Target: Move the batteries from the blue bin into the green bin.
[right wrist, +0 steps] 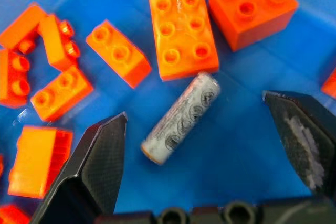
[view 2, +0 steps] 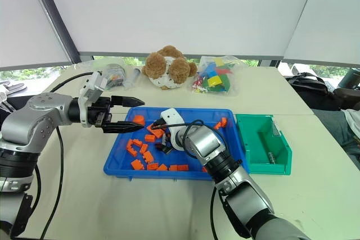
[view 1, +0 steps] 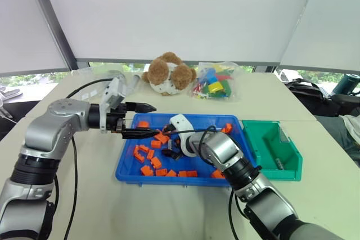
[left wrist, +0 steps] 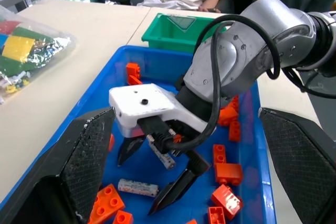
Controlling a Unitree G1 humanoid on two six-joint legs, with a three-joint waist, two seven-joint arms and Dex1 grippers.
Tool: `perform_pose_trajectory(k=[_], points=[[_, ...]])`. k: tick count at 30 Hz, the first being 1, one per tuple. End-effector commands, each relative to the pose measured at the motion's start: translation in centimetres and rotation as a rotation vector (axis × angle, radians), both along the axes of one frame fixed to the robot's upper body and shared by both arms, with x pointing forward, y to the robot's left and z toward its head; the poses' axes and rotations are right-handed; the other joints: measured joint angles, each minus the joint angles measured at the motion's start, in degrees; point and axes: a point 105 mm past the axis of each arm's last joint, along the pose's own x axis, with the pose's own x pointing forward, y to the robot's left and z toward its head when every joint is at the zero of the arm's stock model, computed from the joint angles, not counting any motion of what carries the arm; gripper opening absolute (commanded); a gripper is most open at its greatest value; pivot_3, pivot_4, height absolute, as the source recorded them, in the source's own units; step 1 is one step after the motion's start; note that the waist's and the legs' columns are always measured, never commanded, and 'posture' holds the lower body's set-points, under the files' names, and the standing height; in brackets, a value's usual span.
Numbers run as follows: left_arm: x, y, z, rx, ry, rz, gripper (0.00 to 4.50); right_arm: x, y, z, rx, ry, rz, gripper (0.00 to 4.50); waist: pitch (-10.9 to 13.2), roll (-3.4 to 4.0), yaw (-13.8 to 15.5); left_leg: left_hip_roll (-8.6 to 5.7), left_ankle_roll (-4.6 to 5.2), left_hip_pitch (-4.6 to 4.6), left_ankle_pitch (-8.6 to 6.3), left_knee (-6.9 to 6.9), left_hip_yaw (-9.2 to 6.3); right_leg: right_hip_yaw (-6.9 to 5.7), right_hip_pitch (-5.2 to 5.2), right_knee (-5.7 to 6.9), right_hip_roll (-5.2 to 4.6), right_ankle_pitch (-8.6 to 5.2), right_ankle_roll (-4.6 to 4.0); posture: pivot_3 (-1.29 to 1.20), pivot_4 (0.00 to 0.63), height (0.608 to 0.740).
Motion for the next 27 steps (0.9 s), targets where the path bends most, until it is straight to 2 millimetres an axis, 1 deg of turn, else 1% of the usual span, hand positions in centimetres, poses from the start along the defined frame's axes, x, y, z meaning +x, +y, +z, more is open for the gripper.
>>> perform_pose_trajectory(k=[1, 4, 5, 6, 9, 11, 13, 15, 17, 19, 21, 22, 24, 25, 26, 27], points=[[-0.3, 0.1, 0.8, 0.010, -0.052, -0.001, 4.50, 0.2, 0.3, 0.3, 0.002, -0.008, -0.001, 4.44, 0.0, 0.00, 0.0, 0.00, 0.00, 0.00, 0.00, 0.00, 0.00, 0.00, 0.00, 0.00, 0.00, 0.00, 0.00, 0.00, 0.150, 0.733], [-0.3, 0.2, 0.8, 0.013, -0.054, -0.001, 4.50, -0.1, 0.3, 0.1, -0.008, -0.009, 0.011, 3.64, 0.0, 0.00, 0.0, 0.00, 0.00, 0.00, 0.00, 0.00, 0.00, 0.00, 0.01, 0.00, 0.00, 0.00, 0.00, 0.00, 0.150, 0.733], [-0.3, 0.2, 0.8, 0.013, -0.054, 0.000, 4.50, -0.2, 0.3, 0.1, -0.012, -0.009, 0.017, 3.28, 0.0, 0.00, 0.0, 0.00, 0.00, 0.00, 0.00, 0.00, 0.00, 0.00, 0.01, 0.00, 0.00, 0.00, 0.00, 0.00, 0.150, 0.733], [-0.2, 0.2, 0.8, 0.013, -0.055, 0.001, 4.50, -0.3, 0.3, 0.0, -0.015, -0.008, 0.020, 2.67, 0.0, 0.00, 0.0, 0.00, 0.00, 0.00, 0.00, 0.00, 0.00, 0.00, 0.01, 0.00, 0.00, 0.00, 0.00, 0.00, 0.150, 0.733], [-0.2, 0.2, 0.8, 0.013, -0.054, 0.002, 4.50, -0.7, 0.1, -0.1, -0.021, 0.001, 0.031, 1.19, 0.0, 0.00, 0.0, 0.00, 0.00, 0.00, 0.00, 0.00, 0.00, 0.00, 0.01, 0.00, 0.00, 0.00, 0.00, 0.00, 0.150, 0.733], [-0.3, 0.1, 0.8, 0.013, -0.054, 0.001, 4.50, -1.0, 0.1, -0.2, -0.027, 0.007, 0.041, 0.10, 0.0, 0.00, 0.0, 0.00, 0.00, 0.00, 0.00, 0.00, -0.01, 0.00, 0.01, 0.00, 0.00, 0.00, 0.00, 0.00, 0.150, 0.733], [-0.3, 0.1, 0.7, 0.012, -0.053, 0.000, 4.50, -1.3, 0.2, -0.2, -0.029, 0.013, 0.054, 0.02, 0.0, 0.00, 0.0, 0.00, 0.00, 0.00, 0.00, 0.00, -0.01, 0.00, 0.01, 0.00, 0.00, 0.00, 0.00, 0.00, 0.150, 0.733], [-0.3, 0.0, 0.7, 0.011, -0.053, 0.000, 4.50, -1.3, 0.2, 0.7, -0.018, -0.003, 0.054, 0.02, 0.0, 0.00, 0.0, 0.00, 0.00, 0.00, 0.00, 0.00, -0.01, 0.00, 0.01, 0.00, 0.00, 0.00, 0.00, 0.00, 0.150, 0.733], [-0.3, 0.0, 0.7, 0.010, -0.052, -0.001, 4.50, -1.2, -0.1, 2.3, 0.021, -0.028, 0.046, 0.02, 0.0, 0.00, 0.0, 0.00, 0.00, 0.00, 0.00, 0.00, -0.01, 0.00, 0.01, 0.00, 0.00, 0.00, 0.00, 0.00, 0.150, 0.733], [-0.2, 0.0, 0.8, 0.009, -0.051, -0.003, 4.50, -0.9, -1.5, 5.0, 0.065, -0.086, 0.009, 0.02, 0.0, 0.01, 0.1, 0.00, 0.00, -0.01, 0.00, 0.00, -0.01, 0.00, 0.00, -0.01, 0.00, 0.00, 0.00, 0.00, 0.150, 0.733], [-0.2, -0.2, 0.8, 0.007, -0.049, -0.006, 4.50, -0.6, -4.2, 8.2, 0.095, -0.162, -0.052, 0.02, 0.0, 0.01, 0.5, -0.01, 0.00, -0.03, 0.00, 0.00, -0.02, 0.00, 0.00, -0.01, -0.02, 0.00, 0.00, 0.00, 0.150, 0.733], [-0.1, -0.2, 0.8, 0.006, -0.049, -0.007, 4.50, -0.6, -5.1, 9.0, 0.101, -0.182, -0.069, 0.02, 0.0, 0.00, 0.7, -0.03, 0.00, -0.04, 0.00, 0.01, -0.02, 0.00, 0.00, -0.02, -0.04, 0.00, 0.00, 0.00, 0.150, 0.733], [-0.1, -0.3, 0.6, 0.005, -0.045, -0.013, 4.50, -0.9, -10.2, 11.8, 0.098, -0.253, -0.177, 0.02, 0.0, 0.00, 0.8, -0.05, 0.00, -0.05, 0.00, 0.01, -0.03, -0.01, 0.03, -0.06, -0.05, 0.00, 0.00, 0.00, 0.150, 0.733], [0.0, -0.4, 0.6, 0.004, -0.044, -0.017, 4.50, -1.4, -12.8, 12.7, 0.084, -0.280, -0.228, 0.02, 0.0, 0.00, 1.0, -0.06, 0.01, -0.05, 0.00, 0.00, -0.04, -0.02, 0.04, -0.09, -0.06, 0.00, 0.00, 0.00, 0.150, 0.733], [0.0, -0.5, 0.6, 0.001, -0.042, -0.021, 4.50, -1.9, -15.0, 13.4, 0.059, -0.302, -0.272, 0.02, 0.0, 0.00, 1.1, -0.06, 0.01, -0.08, -0.01, -0.01, -0.06, -0.02, 0.05, -0.14, -0.06, 0.00, 0.00, 0.00, 0.150, 0.733], [0.0, -0.5, 0.6, -0.001, -0.041, -0.024, 4.50, -2.3, -17.0, 13.6, 0.014, -0.316, -0.317, 0.02, 0.0, 0.00, 1.2, -0.07, 0.03, -0.08, -0.02, -0.01, -0.05, -0.02, 0.05, -0.15, -0.06, 0.00, 0.00, 0.00, 0.150, 0.733]])
